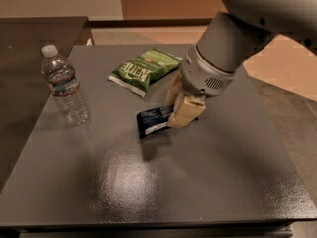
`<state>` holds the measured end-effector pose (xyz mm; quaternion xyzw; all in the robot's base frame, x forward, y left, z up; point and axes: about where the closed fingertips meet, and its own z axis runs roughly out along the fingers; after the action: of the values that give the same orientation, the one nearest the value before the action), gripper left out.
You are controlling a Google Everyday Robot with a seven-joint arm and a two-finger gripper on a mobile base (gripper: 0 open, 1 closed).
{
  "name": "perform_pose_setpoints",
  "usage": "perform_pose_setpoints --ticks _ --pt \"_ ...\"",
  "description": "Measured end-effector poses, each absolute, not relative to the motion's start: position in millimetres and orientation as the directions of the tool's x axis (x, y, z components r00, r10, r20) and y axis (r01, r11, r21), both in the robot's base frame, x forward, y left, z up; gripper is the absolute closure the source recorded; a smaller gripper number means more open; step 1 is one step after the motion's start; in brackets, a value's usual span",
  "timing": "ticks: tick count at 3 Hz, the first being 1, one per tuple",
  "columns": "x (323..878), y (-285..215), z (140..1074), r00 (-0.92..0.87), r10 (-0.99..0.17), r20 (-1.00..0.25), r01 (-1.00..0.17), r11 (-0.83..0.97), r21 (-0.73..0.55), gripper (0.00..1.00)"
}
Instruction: Move rxbar blueberry near green jalapeno chip bag
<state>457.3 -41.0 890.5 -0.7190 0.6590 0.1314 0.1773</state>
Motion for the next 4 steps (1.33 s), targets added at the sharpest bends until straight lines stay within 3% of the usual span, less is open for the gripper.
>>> perform_pose_setpoints --ticks 3,4 --pt "548.1 -27.0 894.2 -0.05 -0.888 -0.458 -0.989 0.109 -0.104 1.0" --pt "569.6 -30.1 886.0 -0.085 -0.887 -0.454 -0.982 0.153 -0.115 0.84"
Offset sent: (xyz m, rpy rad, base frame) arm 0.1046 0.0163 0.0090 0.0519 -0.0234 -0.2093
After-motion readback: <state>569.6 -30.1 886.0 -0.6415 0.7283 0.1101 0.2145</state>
